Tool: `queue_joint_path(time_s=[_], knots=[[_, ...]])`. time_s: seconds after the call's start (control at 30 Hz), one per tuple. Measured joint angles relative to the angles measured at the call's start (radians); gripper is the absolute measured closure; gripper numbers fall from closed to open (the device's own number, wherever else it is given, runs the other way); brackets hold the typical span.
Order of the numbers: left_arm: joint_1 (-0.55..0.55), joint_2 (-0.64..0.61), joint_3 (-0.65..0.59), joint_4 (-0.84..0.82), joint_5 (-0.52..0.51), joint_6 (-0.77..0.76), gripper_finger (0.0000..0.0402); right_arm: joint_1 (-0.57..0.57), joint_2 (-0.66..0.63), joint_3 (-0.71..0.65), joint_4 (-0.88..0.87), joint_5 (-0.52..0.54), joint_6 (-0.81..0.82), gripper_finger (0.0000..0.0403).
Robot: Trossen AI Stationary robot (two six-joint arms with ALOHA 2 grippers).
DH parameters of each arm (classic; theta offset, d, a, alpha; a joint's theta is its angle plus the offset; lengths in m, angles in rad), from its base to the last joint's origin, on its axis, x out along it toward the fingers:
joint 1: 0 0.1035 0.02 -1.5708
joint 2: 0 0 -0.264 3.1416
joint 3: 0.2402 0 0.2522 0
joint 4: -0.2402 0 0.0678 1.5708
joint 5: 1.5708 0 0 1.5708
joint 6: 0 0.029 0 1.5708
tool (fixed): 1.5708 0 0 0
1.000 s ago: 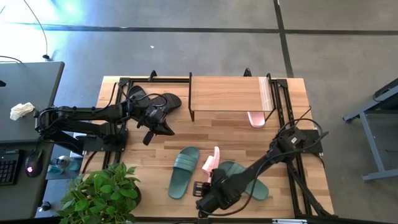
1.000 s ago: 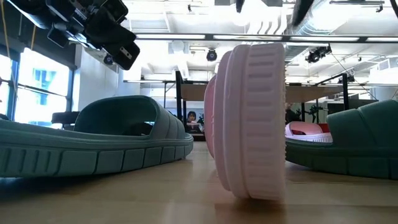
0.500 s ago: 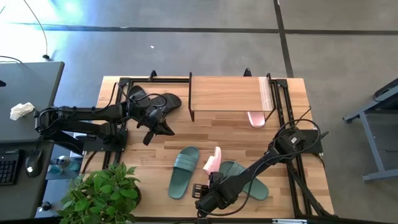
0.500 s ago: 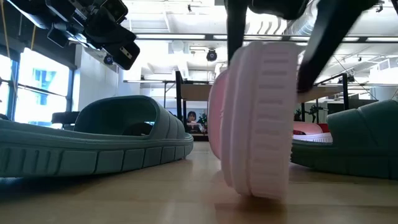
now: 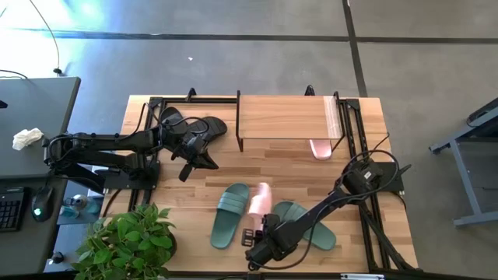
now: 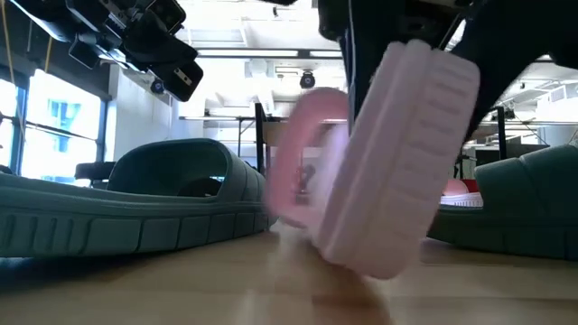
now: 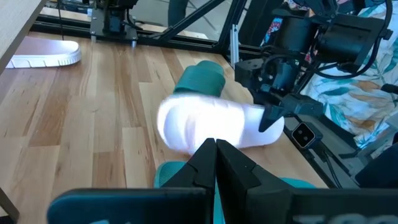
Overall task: Pick and place slides into the shelf
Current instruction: Put the pink slide under the shelf
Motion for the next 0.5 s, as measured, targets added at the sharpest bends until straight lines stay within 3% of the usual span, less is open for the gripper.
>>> queue_joint_path(time_s=[0.07, 0.27, 0.5], knots=[[0.0, 0.0, 0.0, 0.0, 0.0, 0.003, 0.0401, 0.004, 0.0, 0.001, 0.002, 0.014, -0.001, 0.0362], [0.0, 0.0, 0.0, 0.0, 0.0, 0.005, 0.0401, 0.017, -0.014, 0.031, -0.012, 0.112, 0.0, 0.0365], [0.0, 0.0, 0.0, 0.0, 0.0, 0.007, 0.0401, 0.015, -0.085, 0.128, -0.216, 0.167, 0.0, 0.0365]])
